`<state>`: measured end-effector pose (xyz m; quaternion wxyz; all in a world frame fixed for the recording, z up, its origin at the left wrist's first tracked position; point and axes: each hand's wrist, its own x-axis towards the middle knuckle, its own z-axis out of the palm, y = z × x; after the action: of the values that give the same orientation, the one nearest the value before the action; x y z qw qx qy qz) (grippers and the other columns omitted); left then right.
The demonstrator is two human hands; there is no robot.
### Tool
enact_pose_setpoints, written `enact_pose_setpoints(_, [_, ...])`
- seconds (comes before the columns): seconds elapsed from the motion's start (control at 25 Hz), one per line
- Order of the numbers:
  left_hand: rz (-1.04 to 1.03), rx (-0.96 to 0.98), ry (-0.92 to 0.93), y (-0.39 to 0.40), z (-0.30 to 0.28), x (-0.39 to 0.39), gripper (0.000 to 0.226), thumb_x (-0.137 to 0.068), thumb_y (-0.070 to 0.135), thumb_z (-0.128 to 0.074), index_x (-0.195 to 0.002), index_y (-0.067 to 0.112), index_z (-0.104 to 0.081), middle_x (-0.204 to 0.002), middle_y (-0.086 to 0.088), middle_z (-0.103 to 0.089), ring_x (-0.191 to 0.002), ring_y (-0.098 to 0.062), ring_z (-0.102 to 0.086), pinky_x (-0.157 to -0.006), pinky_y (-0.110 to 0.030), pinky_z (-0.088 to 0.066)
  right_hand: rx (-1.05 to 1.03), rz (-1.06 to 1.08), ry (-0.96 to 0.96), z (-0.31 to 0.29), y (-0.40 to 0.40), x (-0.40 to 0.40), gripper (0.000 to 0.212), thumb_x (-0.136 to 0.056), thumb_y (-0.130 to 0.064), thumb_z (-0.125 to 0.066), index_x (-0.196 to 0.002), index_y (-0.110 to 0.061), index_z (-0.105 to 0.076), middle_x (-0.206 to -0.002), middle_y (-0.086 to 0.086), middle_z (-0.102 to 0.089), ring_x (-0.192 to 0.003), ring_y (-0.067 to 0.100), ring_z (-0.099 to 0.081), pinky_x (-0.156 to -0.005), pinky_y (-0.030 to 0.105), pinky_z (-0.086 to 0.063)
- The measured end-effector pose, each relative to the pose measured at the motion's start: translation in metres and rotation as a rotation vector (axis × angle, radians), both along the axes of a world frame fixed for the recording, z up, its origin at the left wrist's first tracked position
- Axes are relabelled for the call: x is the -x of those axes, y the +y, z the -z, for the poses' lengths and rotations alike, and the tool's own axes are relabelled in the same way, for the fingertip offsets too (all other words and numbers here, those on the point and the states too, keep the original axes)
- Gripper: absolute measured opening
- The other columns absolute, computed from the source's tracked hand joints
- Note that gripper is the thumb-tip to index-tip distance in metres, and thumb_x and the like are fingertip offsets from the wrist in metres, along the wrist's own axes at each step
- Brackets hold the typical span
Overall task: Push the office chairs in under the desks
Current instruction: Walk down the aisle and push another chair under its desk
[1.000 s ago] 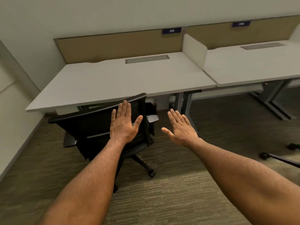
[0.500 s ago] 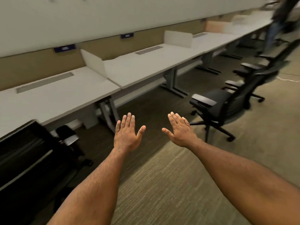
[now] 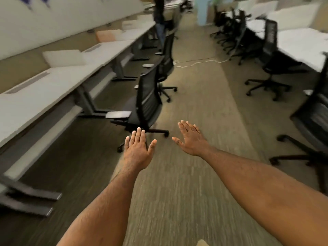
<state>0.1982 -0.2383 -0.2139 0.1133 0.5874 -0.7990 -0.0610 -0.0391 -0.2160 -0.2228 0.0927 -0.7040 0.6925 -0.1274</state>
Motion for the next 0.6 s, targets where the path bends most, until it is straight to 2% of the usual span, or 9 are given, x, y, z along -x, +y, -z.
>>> enact_pose_setpoints(0.16, [0.181,-0.012,0.029,-0.018,0.004,0.102,0.090,-0.090,0.071,-0.005,-0.159,0.014,-0.010,-0.168,-0.002,0.002,-0.153,-0.016,0.008,-0.123,-0.039,0.008,-0.020,0.173,-0.004,0.011,0.020,0.086,0.080,-0.098,-0.064,-0.023,-0.158,-0.015,-0.002,-0.167,0.003,0.000,-0.152,0.017,0.006,-0.122,0.037,0.006])
enact_pose_setpoints(0.36, [0.335,-0.021,-0.004,-0.059,0.017,0.173,0.086,-0.093,0.070,-0.006,-0.159,0.015,-0.007,-0.168,-0.004,0.005,-0.153,-0.016,0.011,-0.122,-0.037,0.013,-0.076,0.303,-0.016,0.031,0.014,0.146,0.081,-0.098,-0.065,-0.021,-0.158,-0.015,0.001,-0.167,0.003,0.005,-0.152,0.016,0.010,-0.121,0.038,0.009])
enact_pose_setpoints(0.6, [0.341,-0.001,-0.013,-0.177,0.027,0.216,0.080,-0.098,0.066,-0.013,-0.159,0.015,-0.010,-0.168,-0.005,0.004,-0.153,-0.019,0.009,-0.123,-0.041,0.011,-0.116,0.319,-0.014,0.048,-0.080,0.186,0.081,-0.098,-0.064,-0.019,-0.158,-0.014,0.002,-0.166,0.004,0.007,-0.152,0.017,0.009,-0.122,0.039,0.007])
